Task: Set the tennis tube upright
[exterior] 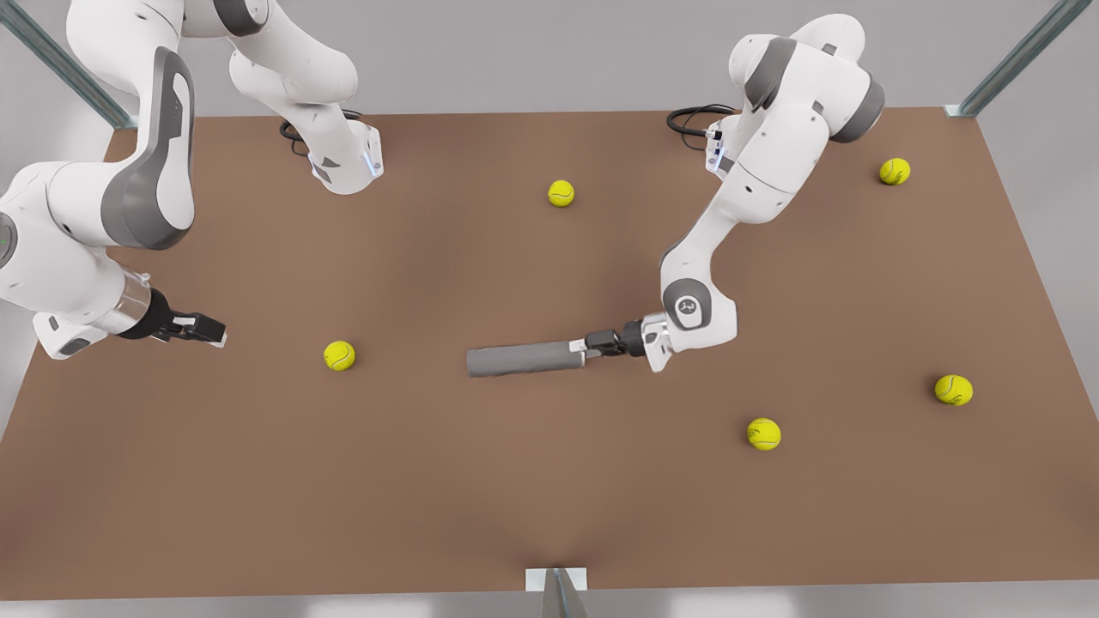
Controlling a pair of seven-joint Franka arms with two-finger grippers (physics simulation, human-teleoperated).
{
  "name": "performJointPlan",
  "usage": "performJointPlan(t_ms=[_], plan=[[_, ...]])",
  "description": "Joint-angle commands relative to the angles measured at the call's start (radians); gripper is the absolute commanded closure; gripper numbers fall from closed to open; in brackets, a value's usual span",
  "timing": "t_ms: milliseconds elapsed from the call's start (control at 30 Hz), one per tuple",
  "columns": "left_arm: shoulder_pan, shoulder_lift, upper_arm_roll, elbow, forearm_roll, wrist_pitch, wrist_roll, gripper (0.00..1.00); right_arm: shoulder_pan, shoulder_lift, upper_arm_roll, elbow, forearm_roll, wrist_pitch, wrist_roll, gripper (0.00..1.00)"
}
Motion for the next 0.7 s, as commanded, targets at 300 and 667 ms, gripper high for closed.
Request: performJointPlan(t_ms=[300,667], plan=[[-0.042,0.028,0.0,0.0,-0.116,-0.007,0.272,0.0,-0.001,-0.003,-0.003,0.027,0.0,0.001,0.031,0.0],[-0.042,0.027,-0.002,-0.007,-0.225,-0.104,0.263,0.0,0.0,-0.001,-0.002,0.026,-0.009,0.021,0.028,0.0]])
